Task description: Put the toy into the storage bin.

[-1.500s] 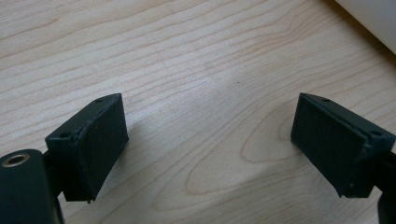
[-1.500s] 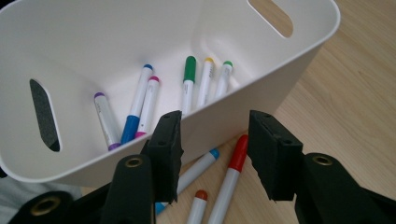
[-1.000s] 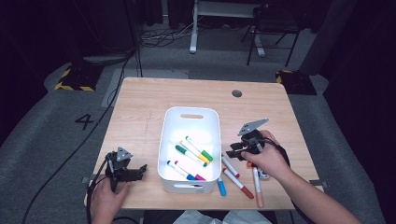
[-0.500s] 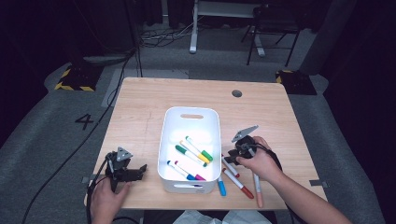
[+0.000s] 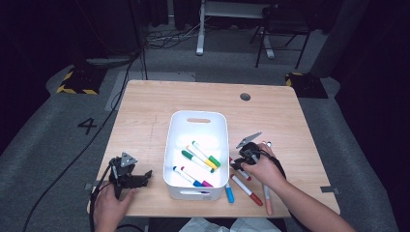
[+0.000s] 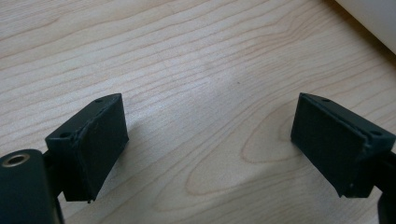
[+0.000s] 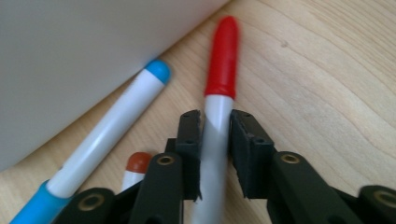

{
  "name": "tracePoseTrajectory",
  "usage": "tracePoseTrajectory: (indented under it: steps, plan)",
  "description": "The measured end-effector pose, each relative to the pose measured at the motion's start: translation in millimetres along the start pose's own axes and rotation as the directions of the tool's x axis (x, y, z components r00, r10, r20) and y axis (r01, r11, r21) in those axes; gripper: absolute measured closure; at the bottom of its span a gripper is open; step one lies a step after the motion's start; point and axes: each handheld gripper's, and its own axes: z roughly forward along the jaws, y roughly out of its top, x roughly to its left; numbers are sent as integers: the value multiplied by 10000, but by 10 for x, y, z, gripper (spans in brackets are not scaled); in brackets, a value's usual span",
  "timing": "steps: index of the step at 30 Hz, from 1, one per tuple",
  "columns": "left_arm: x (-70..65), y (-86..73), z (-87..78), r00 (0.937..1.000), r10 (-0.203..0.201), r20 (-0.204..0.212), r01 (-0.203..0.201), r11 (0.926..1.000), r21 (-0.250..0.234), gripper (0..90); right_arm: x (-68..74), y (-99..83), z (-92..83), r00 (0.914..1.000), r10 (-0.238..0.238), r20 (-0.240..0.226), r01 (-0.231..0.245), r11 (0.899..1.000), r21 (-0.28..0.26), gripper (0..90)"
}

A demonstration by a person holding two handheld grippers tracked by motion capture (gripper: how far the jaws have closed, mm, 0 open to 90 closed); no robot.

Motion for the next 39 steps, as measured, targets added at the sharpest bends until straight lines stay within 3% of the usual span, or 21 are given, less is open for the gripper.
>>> tracePoseTrajectory:
  steps: [4, 6, 8, 15, 26, 39]
  plan:
    - [0, 0, 0, 10000, 2, -1, -2, 10000, 0, 111, -22, -15, -2, 9983, 533, 223, -531, 9985, -109, 765]
    - [0, 0, 0, 10000, 1, 2, -1, 10000, 0, 111, -45, -29, -3, 9956, 928, 115, -925, 9954, -242, 767]
    - [0, 0, 0, 10000, 4, 0, -4, 10000, 1, 111, -51, -32, -7, 9946, 1028, 123, -1024, 9943, -295, 767]
    - [0, 0, 0, 10000, 3, -1, -3, 10000, 0, 111, -34, -4, -135, 9964, 852, -48, -854, 9948, -547, 768]
    - [-1, -1, 0, 10000, 5, 1, -5, 10000, -4, 112, -27, 91, -486, 9977, 648, -220, -667, 9930, -974, 768]
    - [-2, -3, -3, 10000, 56, -22, -56, 10000, -12, 111, -31, 161, -846, 9985, 406, -360, -463, 9834, -1753, 768]
